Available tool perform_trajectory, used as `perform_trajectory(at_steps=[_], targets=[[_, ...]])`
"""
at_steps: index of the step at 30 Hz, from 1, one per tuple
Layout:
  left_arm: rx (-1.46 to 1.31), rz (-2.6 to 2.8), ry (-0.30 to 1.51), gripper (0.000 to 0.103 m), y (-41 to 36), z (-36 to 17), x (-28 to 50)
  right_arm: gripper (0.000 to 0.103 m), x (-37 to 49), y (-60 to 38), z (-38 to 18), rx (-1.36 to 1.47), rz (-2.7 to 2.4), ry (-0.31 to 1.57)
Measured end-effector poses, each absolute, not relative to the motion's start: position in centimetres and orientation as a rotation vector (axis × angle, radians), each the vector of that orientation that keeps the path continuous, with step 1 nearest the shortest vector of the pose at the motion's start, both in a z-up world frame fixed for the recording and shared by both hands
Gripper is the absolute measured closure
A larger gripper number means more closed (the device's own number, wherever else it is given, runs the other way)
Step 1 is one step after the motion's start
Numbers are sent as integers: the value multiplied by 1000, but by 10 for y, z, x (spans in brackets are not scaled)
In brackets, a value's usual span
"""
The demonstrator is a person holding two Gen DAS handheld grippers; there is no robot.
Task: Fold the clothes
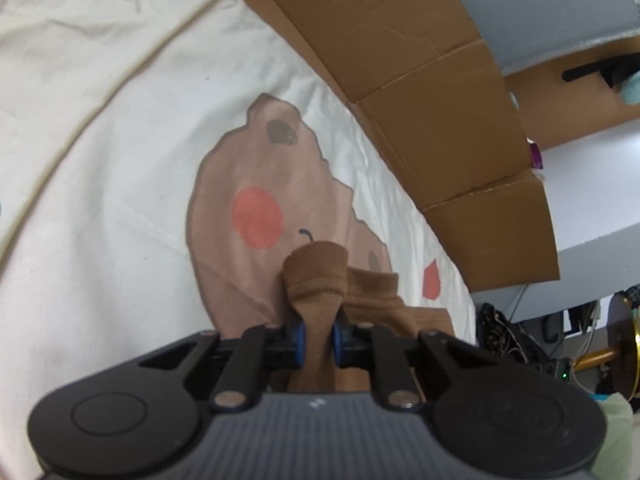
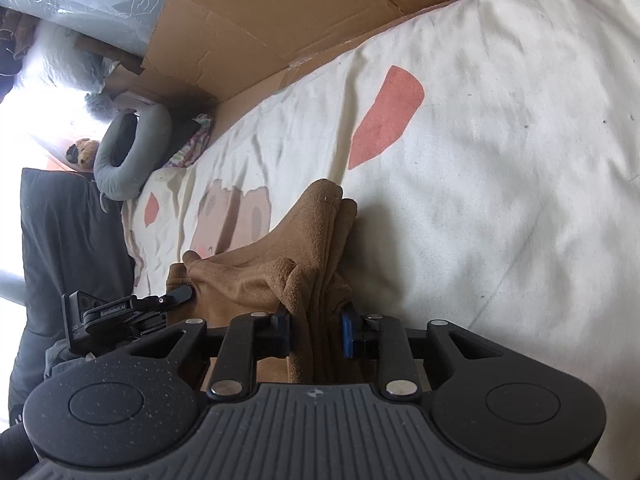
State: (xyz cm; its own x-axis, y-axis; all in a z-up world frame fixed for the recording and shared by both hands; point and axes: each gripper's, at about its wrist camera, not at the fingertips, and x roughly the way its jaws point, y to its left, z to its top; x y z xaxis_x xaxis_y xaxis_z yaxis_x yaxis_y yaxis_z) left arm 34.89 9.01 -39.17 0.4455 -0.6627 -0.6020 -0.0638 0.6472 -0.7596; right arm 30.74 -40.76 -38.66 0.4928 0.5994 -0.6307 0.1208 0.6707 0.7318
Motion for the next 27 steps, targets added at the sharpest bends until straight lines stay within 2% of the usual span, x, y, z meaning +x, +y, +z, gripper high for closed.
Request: perform_trajectory(at_steps=[2,5,6,7,12,14,15,16,18,20,27], targets=[[-836,-438,1078,73,93,-398,348,72,308,-409,-389,815,332,1046],[-872,-463,1088,70,95,-409,346,65,309,-409,-395,831,353,1058],[-881,-472,1088,70,96,-412,345,63,309,-409,-397,835,363,1064],[-888,-479,1087,70,96,-414,345,56,311,-407,-399,832,371,1073],[-919,-509,1079,72,96,-422,347,56,322,-402,-406,849,416,1073],[-873,-512,1075,78,93,-419,347,56,322,-400,-405,844,421,1070],[-846,-510,1072,79,90,-417,348,59,322,-400,-405,841,424,1069],[-832,-507,1070,85,89,-415,347,73,321,-400,-405,838,415,1073],[-821,-503,1065,92,88,-412,345,82,320,-403,-406,846,391,1082],[-821,-497,1058,96,88,-409,343,83,318,-403,-405,848,383,1069],[-746,-455,1063,98,85,-381,337,86,314,-390,-389,787,320,1052]])
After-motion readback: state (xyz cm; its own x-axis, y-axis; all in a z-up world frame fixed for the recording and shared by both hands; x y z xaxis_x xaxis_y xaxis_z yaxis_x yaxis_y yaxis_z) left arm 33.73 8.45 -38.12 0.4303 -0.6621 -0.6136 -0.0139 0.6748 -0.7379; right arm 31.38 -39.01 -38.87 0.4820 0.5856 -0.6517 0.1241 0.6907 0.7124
